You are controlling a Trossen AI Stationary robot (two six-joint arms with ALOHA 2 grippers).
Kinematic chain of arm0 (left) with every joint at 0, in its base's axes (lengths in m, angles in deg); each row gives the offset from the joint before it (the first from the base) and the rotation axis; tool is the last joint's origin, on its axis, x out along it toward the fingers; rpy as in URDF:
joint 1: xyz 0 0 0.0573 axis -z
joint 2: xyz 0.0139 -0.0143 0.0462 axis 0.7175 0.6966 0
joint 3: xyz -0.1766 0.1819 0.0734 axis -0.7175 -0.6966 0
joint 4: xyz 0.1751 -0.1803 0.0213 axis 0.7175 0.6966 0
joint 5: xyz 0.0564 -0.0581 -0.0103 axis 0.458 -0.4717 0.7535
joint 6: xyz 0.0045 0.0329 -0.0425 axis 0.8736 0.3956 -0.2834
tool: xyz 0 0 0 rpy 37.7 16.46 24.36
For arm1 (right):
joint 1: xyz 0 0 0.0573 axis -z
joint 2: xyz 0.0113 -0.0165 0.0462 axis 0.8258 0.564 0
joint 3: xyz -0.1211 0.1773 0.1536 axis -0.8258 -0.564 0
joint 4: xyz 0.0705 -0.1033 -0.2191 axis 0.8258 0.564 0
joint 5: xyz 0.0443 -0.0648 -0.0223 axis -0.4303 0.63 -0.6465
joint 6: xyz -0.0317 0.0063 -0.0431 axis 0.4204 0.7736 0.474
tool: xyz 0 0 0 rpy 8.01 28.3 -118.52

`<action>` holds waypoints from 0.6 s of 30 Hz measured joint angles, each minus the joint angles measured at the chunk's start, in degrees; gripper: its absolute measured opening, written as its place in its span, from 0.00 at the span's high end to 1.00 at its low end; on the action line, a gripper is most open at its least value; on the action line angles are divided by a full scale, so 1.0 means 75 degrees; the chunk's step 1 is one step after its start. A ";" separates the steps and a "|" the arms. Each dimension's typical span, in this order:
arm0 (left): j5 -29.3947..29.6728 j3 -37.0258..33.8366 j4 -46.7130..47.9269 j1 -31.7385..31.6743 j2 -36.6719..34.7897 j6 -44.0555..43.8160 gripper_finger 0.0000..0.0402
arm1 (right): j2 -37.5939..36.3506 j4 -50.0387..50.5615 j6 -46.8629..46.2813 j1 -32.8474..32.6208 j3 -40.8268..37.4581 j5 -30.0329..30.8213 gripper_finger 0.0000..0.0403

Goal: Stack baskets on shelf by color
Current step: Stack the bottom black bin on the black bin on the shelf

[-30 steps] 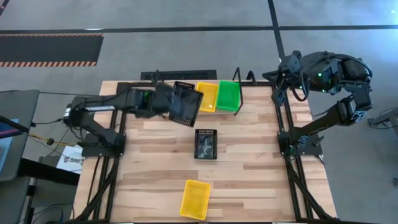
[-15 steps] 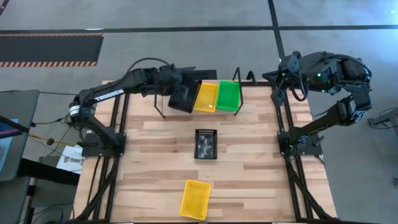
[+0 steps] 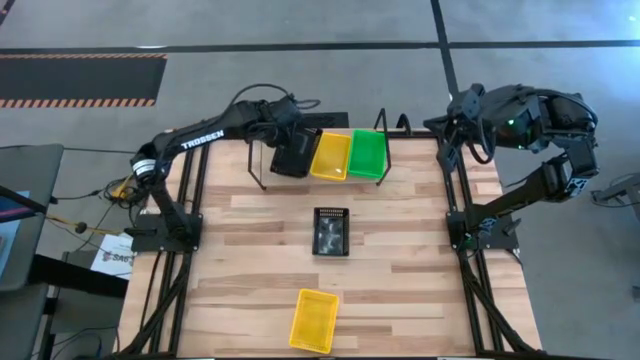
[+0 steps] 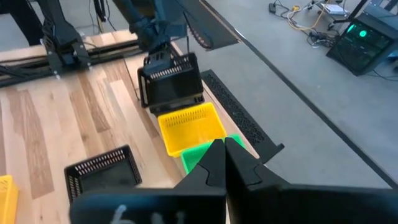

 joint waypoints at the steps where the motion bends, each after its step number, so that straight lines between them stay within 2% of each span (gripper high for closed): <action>1: 0.0001 0.0000 0.0019 -0.0043 0.0025 0.0003 1.00 | 0.0000 0.0080 0.0000 0.0000 -0.0001 -0.0002 0.98; 12: -0.0134 -0.0001 -0.0176 -0.0155 0.0233 -0.0184 1.00 | 0.0000 0.0276 0.0082 0.0000 -0.0003 0.0001 0.98; 18: -0.0244 -0.0416 -0.0468 -0.0196 0.0240 -0.0323 1.00 | 0.0000 0.0281 0.0091 0.0000 -0.0003 -0.0001 0.98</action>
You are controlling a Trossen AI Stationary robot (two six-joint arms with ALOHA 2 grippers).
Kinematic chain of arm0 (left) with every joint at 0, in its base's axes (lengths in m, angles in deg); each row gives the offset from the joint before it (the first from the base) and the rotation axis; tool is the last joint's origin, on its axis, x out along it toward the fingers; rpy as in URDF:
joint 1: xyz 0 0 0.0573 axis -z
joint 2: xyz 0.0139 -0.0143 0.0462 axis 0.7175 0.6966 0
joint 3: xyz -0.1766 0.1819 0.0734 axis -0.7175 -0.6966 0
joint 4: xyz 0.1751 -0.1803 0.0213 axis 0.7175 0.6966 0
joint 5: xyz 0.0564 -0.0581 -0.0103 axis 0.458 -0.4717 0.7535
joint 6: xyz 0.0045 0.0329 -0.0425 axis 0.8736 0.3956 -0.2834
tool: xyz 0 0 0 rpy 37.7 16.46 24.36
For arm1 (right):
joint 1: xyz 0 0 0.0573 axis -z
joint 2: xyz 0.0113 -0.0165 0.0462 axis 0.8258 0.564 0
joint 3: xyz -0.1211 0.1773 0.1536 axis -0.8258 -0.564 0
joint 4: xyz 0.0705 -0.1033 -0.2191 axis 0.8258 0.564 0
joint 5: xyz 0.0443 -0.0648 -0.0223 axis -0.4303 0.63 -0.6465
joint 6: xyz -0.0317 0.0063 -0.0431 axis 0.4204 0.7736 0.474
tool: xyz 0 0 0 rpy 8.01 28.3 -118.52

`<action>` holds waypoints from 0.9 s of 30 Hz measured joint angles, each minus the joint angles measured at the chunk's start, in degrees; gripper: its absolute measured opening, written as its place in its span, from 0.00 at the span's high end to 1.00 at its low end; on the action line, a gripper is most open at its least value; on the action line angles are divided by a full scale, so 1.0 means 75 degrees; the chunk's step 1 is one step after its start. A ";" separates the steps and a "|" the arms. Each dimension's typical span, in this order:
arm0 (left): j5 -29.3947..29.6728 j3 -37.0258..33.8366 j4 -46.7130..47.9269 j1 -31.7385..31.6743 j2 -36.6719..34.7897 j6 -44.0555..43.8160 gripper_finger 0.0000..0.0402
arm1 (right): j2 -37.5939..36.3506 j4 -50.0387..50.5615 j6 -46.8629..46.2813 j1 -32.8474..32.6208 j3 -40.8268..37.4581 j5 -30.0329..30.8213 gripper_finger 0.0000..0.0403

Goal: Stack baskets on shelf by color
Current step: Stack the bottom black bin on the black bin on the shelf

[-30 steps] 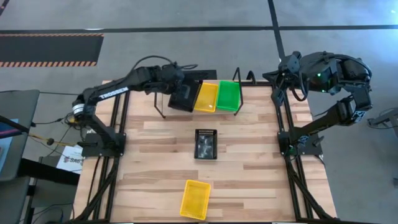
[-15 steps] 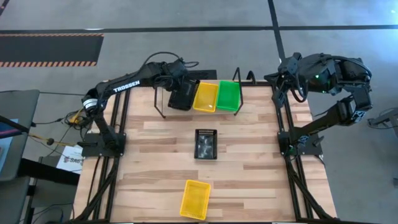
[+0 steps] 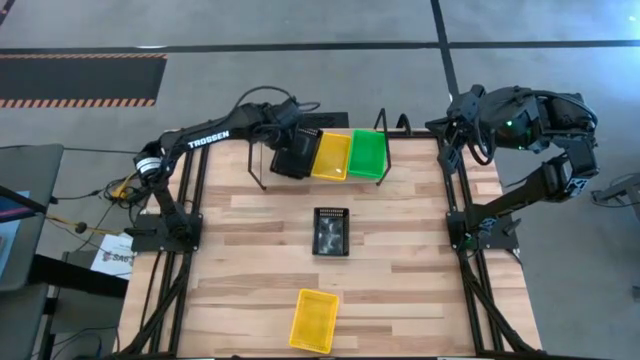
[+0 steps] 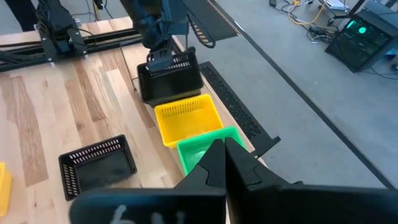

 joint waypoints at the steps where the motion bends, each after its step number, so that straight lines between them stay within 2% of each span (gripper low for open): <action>1: -0.0022 -0.0067 -0.0021 -0.0014 0.0000 -0.0002 1.00 | 0.0000 0.0004 0.0006 0.0000 0.0000 0.0001 0.98; 6: -0.0148 -0.0357 -0.0018 -0.0037 0.0000 -0.0125 1.00 | 0.0000 0.0136 0.0015 0.0000 0.0000 0.0001 0.98; 18: -0.0119 -0.0362 -0.0132 -0.0034 0.0000 0.0176 1.00 | 0.0000 0.0172 -0.0009 0.0000 0.0000 0.0001 0.98; 27: 0.0068 -0.0362 0.0241 -0.0034 -0.0013 0.0236 1.00 | 0.0000 0.0175 -0.0012 0.0000 0.0002 0.0000 0.98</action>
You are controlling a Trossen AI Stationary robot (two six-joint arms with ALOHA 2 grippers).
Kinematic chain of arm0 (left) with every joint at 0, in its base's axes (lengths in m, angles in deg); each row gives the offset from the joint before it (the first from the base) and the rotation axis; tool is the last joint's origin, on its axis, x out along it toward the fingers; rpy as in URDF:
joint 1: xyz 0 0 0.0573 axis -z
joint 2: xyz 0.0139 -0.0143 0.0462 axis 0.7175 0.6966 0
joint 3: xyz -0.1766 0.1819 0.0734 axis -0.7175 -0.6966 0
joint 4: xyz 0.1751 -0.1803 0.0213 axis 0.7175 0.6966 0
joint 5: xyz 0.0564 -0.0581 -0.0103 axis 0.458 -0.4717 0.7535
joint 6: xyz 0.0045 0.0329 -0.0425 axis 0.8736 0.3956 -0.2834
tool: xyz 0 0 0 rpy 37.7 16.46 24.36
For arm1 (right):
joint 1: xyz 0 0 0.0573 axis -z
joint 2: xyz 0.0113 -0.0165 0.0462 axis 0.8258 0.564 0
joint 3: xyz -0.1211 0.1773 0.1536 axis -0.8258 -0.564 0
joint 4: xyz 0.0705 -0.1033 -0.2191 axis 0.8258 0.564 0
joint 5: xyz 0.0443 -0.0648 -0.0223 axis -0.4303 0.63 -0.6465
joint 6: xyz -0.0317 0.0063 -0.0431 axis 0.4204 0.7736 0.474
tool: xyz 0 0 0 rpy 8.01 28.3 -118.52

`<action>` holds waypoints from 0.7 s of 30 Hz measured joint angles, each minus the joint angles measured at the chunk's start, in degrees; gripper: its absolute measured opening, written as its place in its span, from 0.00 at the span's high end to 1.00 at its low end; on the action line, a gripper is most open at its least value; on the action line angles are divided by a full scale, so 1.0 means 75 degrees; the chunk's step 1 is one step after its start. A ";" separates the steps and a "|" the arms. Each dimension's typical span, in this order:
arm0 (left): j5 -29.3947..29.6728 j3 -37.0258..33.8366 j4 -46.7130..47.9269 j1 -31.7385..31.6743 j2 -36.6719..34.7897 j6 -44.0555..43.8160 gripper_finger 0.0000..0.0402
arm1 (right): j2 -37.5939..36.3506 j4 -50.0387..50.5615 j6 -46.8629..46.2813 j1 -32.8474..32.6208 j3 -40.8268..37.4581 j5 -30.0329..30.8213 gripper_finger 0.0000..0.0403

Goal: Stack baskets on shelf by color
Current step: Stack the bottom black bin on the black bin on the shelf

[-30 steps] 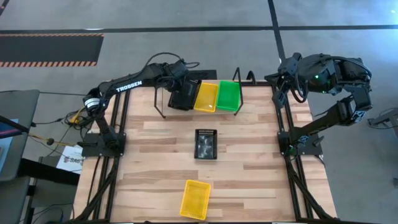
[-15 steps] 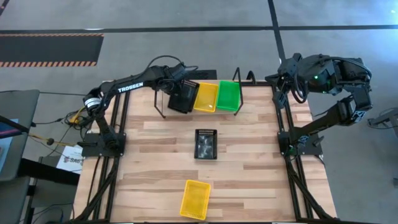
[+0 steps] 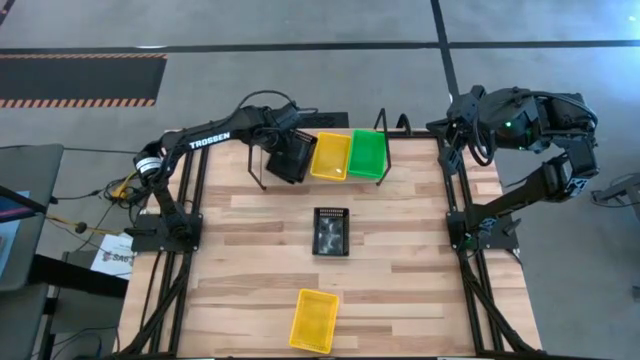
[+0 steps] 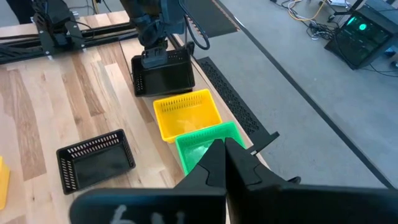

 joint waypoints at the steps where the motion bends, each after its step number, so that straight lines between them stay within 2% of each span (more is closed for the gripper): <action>1: 0.0014 0.0002 0.0013 0.0000 -0.0011 0.0028 1.00 | 0.0000 0.0000 0.0000 0.0000 -0.0002 0.0001 0.98; 5: 0.0341 0.0429 0.0350 0.0012 -0.0016 0.0175 1.00 | 0.0000 0.0000 0.0003 0.0000 0.0001 -0.0001 0.98; 14: 0.0810 0.2152 0.1727 0.0044 -0.0045 0.0449 1.00 | 0.0000 0.0172 0.0000 -0.0003 -0.0002 -0.0001 0.98; 21: 0.1720 0.2238 0.2752 0.0089 0.0077 0.0446 1.00 | 0.0000 0.0220 0.0000 -0.0001 -0.0002 0.0000 0.98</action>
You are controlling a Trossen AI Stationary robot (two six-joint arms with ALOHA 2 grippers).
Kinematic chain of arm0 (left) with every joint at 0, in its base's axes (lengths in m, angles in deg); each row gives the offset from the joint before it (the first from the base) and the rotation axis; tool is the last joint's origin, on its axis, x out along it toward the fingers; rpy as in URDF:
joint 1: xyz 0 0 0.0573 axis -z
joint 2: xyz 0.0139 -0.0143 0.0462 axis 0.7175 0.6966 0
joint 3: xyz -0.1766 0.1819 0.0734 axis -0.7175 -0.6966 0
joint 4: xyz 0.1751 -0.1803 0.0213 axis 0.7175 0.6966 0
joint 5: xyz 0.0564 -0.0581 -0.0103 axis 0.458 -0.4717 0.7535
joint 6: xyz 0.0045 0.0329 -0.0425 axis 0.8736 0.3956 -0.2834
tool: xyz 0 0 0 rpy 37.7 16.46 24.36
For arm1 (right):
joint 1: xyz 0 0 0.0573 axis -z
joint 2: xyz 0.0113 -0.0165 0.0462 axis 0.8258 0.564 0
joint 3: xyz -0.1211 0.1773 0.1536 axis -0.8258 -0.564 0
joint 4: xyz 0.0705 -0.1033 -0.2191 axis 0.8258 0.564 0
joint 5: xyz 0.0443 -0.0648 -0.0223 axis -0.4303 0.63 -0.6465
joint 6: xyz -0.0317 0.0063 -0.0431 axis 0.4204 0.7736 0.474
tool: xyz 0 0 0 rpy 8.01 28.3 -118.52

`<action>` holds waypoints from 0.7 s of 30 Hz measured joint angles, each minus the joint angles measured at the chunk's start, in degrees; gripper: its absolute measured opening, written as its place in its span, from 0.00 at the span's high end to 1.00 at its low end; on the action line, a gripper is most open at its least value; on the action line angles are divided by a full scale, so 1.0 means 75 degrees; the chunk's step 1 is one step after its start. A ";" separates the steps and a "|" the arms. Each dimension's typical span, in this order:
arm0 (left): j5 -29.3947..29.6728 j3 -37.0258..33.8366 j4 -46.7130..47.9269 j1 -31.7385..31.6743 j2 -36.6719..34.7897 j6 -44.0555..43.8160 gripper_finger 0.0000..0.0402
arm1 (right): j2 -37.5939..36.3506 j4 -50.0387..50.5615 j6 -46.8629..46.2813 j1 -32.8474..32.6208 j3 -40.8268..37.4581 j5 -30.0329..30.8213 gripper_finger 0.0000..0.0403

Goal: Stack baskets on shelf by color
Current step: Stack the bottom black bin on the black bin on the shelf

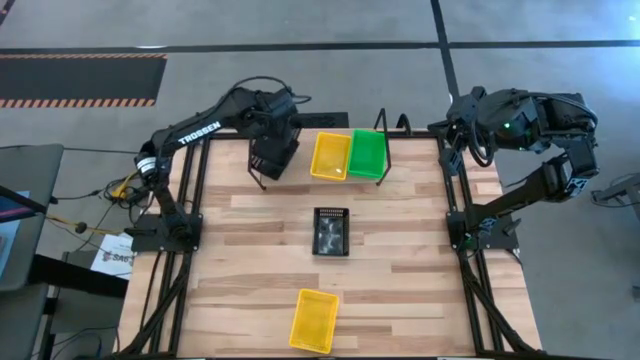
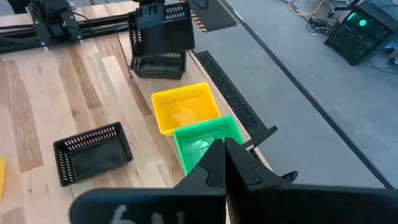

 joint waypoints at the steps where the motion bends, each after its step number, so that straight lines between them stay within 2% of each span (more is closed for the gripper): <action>1: 0.0114 -0.0001 0.0078 0.0032 0.0039 0.0001 1.00 | 0.0000 -0.0001 0.0000 -0.0001 0.0003 -0.0001 0.98; 16: 0.0469 -0.0845 -0.0084 0.0524 0.0707 0.0278 1.00 | 0.0000 0.0003 0.0000 -0.0023 0.0000 -0.0003 0.98; 21: -0.0203 -0.0842 -0.0337 0.0537 0.1086 0.0320 1.00 | 0.0000 0.0002 0.0003 -0.0022 0.0000 -0.0007 0.98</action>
